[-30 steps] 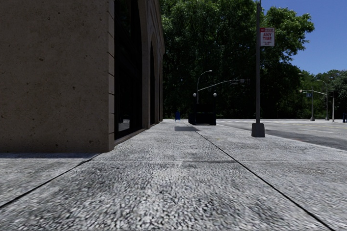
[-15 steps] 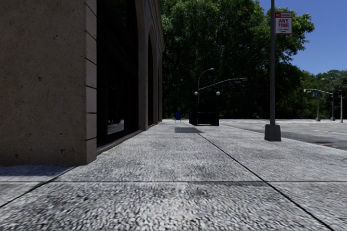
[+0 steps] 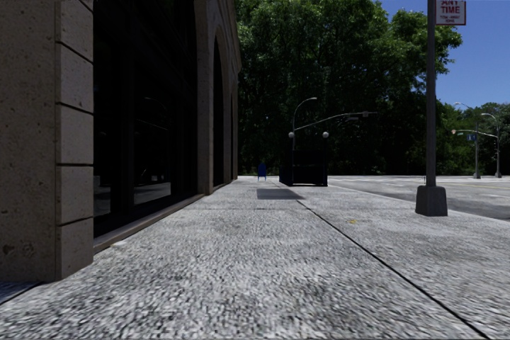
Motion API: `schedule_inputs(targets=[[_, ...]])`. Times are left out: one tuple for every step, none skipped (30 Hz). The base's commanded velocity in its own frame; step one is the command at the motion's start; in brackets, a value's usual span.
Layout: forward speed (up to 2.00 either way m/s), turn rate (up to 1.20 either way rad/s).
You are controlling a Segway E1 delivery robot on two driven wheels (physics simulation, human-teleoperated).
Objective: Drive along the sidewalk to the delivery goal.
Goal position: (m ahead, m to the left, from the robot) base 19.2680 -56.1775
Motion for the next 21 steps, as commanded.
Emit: schedule_inputs(targets=[[2.0,0.0],[2.0,0.0],[2.0,0.0],[2.0,0.0],[2.0,0.0],[2.0,0.0],[2.0,0.0],[2.0,0.0],[2.0,0.0],[2.0,0.0],[2.0,0.0],[2.0,0.0],[2.0,0.0],[2.0,0.0],[2.0,0.0],[2.0,0.0],[2.0,0.0],[2.0,0.0],[2.0,0.0],[2.0,0.0],[2.0,0.0]])
